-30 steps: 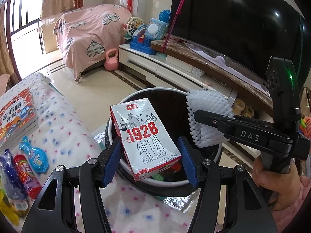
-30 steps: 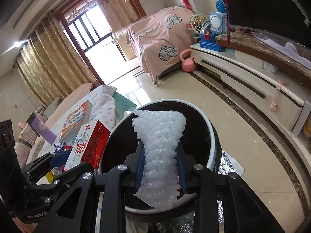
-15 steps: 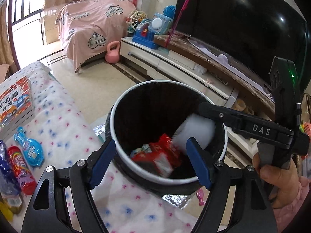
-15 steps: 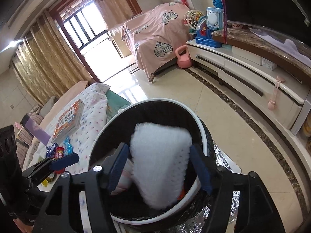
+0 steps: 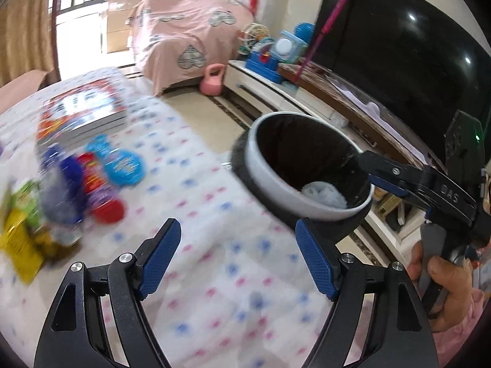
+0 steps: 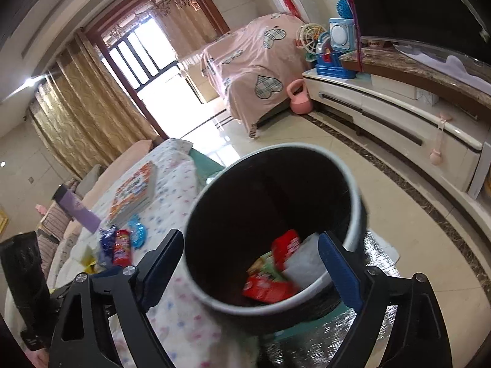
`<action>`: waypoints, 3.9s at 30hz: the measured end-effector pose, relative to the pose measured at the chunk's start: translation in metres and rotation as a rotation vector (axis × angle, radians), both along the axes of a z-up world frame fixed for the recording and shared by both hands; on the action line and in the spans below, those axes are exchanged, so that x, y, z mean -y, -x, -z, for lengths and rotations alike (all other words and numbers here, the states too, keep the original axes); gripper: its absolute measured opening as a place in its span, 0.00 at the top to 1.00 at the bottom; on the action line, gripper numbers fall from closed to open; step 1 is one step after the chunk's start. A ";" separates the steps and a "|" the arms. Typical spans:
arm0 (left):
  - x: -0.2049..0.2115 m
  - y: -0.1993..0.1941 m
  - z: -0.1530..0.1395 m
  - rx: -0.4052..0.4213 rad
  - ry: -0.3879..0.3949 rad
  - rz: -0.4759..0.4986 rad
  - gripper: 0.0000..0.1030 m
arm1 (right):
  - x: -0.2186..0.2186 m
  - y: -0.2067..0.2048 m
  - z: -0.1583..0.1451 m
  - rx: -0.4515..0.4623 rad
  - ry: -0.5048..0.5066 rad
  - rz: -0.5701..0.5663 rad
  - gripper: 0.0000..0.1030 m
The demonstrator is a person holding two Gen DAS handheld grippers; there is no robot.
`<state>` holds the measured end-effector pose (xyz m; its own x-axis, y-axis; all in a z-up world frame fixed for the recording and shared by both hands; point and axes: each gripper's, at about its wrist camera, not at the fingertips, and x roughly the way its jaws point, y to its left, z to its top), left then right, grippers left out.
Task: Collect trash
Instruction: 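Return both grippers to the table toward the foam block and Skittles tube, then grasp the white foam block with the left gripper while the right grasps the red Skittles tube, then carry both items over the bin and open both grippers to drop them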
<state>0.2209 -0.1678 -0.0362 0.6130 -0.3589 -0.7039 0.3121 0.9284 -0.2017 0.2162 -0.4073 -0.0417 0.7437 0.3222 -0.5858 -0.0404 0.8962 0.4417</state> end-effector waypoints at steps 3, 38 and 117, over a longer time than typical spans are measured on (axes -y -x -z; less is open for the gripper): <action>-0.028 0.013 0.001 0.004 0.002 -0.056 0.23 | -0.019 0.009 0.000 0.009 -0.018 -0.027 0.10; -0.206 0.029 0.013 0.001 0.015 -0.420 0.23 | -0.214 -0.008 0.021 -0.019 0.147 -0.356 0.37; -0.026 0.027 -0.024 0.026 0.033 -0.031 0.64 | -0.073 0.026 -0.002 -0.005 0.108 -0.150 0.67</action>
